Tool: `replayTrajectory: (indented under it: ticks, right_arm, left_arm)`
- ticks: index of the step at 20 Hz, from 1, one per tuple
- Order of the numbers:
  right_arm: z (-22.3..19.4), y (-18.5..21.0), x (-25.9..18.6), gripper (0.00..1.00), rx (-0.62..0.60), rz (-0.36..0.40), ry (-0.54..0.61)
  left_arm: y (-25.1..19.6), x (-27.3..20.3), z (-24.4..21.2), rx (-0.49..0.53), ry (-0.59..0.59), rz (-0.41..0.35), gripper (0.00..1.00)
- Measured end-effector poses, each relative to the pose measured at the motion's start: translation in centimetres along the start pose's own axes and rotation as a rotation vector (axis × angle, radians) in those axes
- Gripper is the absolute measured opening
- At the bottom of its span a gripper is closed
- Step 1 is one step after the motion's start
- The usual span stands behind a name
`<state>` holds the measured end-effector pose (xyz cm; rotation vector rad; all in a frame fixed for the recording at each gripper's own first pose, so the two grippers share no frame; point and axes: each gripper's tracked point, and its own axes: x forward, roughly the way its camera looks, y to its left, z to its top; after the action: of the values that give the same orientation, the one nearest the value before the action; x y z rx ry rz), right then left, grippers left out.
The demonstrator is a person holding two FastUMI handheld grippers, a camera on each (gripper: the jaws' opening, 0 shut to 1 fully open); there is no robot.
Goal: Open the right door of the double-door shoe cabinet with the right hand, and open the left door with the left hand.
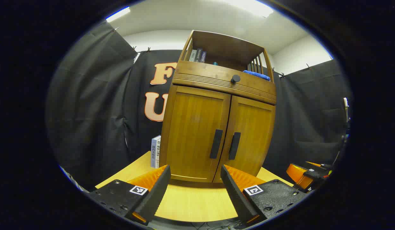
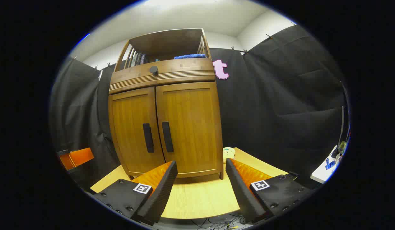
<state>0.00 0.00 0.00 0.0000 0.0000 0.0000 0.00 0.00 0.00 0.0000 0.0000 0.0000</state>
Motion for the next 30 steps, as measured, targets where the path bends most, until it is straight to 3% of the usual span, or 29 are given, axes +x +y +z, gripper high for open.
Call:
replayTrajectory:
  ticks: [1, 2, 3, 5, 7, 18, 27, 28, 30]
  right_arm:
    - [-0.1, 0.2, 0.1, 0.89, 0.000, 0.003, 0.003]
    - [-0.1, 0.3, 0.0, 0.98, 0.000, 0.004, 0.002]
    - [0.1, 0.2, -0.2, 0.89, -0.002, 0.006, 0.000]
    - [0.0, 0.3, -0.3, 0.89, -0.006, 0.008, -0.001]
    - [-0.2, 0.4, 0.1, 0.89, -0.004, 0.012, 0.001]
    - [-0.1, 0.5, 0.9, 0.89, -0.005, 0.016, -0.001]
    - [-0.2, 2.4, 5.6, 0.89, -0.031, 0.069, 0.004]
    - [-0.1, 2.8, 6.2, 0.98, -0.038, 0.073, -0.002]
    - [0.0, 3.6, 7.6, 0.98, -0.047, 0.091, -0.007]
  left_arm:
    - [-0.1, 0.0, 0.0, -0.002, 0.003, -0.002, 0.92]
    - [0.0, 0.0, 0.1, 0.003, 0.000, 0.002, 0.92]
    - [0.0, 0.0, 0.4, 0.009, -0.008, 0.004, 0.98]
    - [-0.2, -0.1, 1.1, 0.022, -0.027, 0.004, 0.98]
    - [-0.4, 0.0, 1.4, 0.043, -0.040, 0.003, 0.91]
    - [-1.6, 0.4, 1.2, 0.052, -0.037, -0.019, 0.92]
    - [-1.5, 0.8, 0.8, 0.051, -0.024, -0.004, 0.92]
    - [-1.4, 0.7, 0.8, 0.048, -0.023, -0.004, 0.92]
    - [-1.4, 0.7, 0.9, 0.043, -0.022, -0.002, 0.92]
